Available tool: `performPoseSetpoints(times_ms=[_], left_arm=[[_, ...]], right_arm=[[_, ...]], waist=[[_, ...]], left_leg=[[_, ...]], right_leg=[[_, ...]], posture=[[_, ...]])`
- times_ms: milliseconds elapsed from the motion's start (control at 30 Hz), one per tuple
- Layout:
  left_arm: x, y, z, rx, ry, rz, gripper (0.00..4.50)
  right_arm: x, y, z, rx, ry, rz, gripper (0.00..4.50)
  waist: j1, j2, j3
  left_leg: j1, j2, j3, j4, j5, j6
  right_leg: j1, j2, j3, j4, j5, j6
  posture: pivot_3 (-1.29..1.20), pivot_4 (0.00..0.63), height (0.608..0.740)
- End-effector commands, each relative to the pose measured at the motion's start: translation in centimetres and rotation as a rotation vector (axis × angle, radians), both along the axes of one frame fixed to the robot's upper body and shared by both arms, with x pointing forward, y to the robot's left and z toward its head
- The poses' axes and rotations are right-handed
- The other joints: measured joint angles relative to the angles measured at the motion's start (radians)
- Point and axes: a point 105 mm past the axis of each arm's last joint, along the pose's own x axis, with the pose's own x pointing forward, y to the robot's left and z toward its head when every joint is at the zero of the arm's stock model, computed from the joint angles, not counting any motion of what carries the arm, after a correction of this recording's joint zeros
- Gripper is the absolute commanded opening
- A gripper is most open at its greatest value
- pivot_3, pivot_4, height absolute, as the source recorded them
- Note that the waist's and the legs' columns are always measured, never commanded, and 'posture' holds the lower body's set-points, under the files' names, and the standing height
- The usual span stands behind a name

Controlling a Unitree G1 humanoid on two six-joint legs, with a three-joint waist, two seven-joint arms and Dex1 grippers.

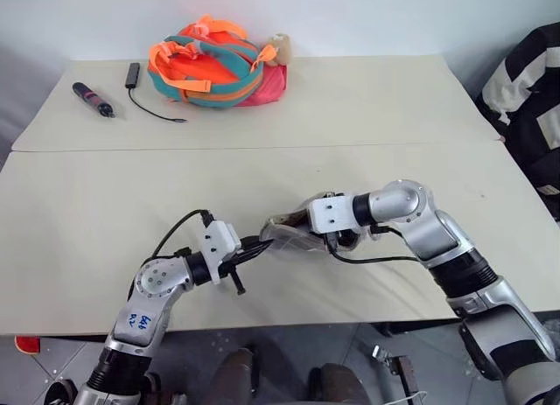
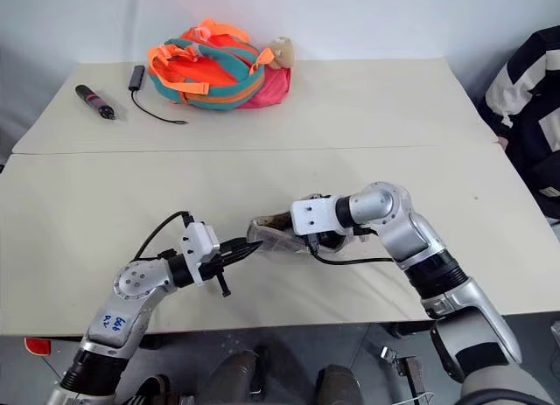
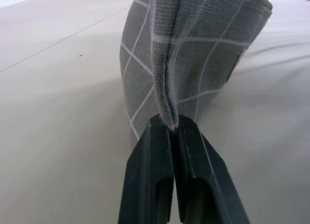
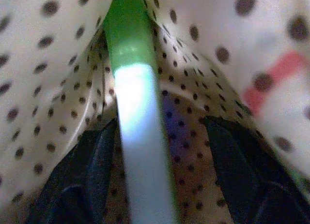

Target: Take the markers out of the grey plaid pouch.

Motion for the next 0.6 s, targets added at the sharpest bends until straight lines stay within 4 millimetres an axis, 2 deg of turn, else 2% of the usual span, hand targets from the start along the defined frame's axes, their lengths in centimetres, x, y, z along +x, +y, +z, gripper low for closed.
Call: performPoseSetpoints(times_ms=[33,133,233,300,500,600], left_arm=[[-0.5,-0.4,0.4,0.009,-0.027,-0.027,0.00],[-0.5,-0.4,0.4,0.008,-0.027,-0.026,0.00],[-0.4,-0.4,0.4,0.010,-0.028,-0.025,0.00],[-0.4,-0.3,0.4,0.008,-0.027,-0.022,0.00],[-0.5,-0.3,0.3,0.010,-0.026,-0.022,0.00],[-0.5,-0.3,0.5,-0.004,-0.023,-0.017,0.00]], right_arm=[[0.6,-0.9,0.7,-0.033,-0.056,-0.012,3.00],[0.7,-1.1,1.3,-0.044,-0.070,-0.010,2.37],[0.6,-1.2,1.7,-0.050,-0.076,0.002,1.39],[0.6,-1.2,1.8,-0.049,-0.075,0.006,1.39],[0.0,-1.8,0.2,-0.083,-0.008,0.005,1.39],[0.2,-1.3,-1.1,-0.082,0.003,0.003,1.39]], waist=[[-0.001,0.000,0.000],[-0.001,0.000,0.000],[-0.001,0.000,0.000],[-0.001,0.000,0.000],[-0.001,0.000,0.000],[-0.001,0.000,0.000]], left_leg=[[0.000,0.000,0.000,0.000,0.000,0.000],[0.000,0.000,0.000,0.000,0.000,0.000],[0.000,0.000,0.000,0.000,0.000,0.000],[0.000,0.000,0.000,0.000,0.000,0.000],[0.000,0.000,0.000,0.000,0.000,0.000],[0.000,0.000,0.000,0.000,0.000,0.000]], right_leg=[[0.000,0.000,0.000,0.000,0.000,0.000],[0.000,0.000,0.000,0.000,0.000,0.000],[0.000,0.000,0.000,0.000,0.000,0.000],[0.000,0.000,0.000,0.000,0.000,0.000],[0.000,0.000,0.000,0.000,0.000,0.000],[0.000,0.000,0.000,0.000,0.000,0.000]], posture=[[0.00,0.150,0.740],[0.00,0.150,0.740],[0.00,0.150,0.740],[0.00,0.150,0.740],[0.00,0.150,0.740],[0.00,0.150,0.740]])
